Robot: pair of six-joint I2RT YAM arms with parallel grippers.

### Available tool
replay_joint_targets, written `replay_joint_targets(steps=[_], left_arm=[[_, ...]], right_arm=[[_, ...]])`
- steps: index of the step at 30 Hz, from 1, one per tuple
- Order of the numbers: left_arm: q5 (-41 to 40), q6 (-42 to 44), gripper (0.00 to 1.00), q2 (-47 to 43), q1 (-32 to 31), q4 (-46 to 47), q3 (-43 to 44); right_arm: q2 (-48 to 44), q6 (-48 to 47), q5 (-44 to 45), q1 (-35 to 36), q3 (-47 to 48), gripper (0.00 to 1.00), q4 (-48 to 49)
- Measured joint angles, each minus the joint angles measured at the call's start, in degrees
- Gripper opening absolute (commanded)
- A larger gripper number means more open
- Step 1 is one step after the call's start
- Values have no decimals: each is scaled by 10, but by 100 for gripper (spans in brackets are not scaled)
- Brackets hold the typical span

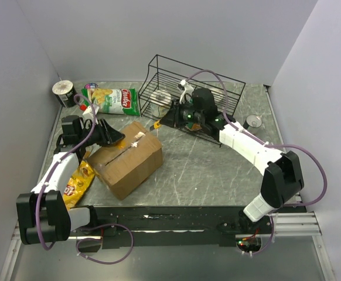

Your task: Unpack the express box

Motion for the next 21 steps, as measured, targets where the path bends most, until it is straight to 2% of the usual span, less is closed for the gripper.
replay_joint_targets(steps=[14,21], left_arm=[[-5,-2,1,2,5,9,0],[-1,-1,1,2,8,16,0]], right_arm=[[-65,-41,-21,-8,-51,0,-46],[-100,-53,-66,-66,-46,0,-89]])
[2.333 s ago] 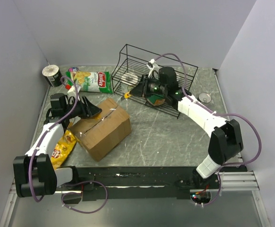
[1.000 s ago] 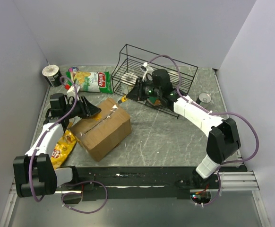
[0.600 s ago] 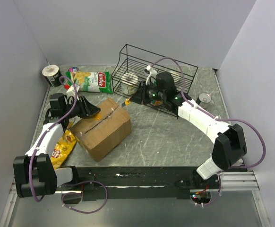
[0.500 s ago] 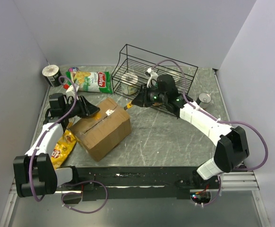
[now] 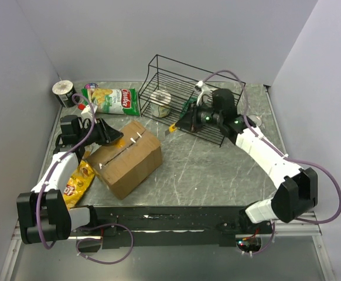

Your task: Unpack the express box

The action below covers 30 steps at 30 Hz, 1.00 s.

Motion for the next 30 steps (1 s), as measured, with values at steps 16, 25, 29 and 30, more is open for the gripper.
replay_joint_targets(steps=[16,25,29,30], left_arm=[[25,16,1,0,3,0,0],[26,18,1,0,3,0,0],[26,18,1,0,3,0,0],[26,18,1,0,3,0,0]], right_arm=[[212,128,-157,-34,105,0,171],[217,144,-205,-22,106,0,202],[217,144,-213,-20,100,0,205],[217,144,-214,-20,98,0,205]])
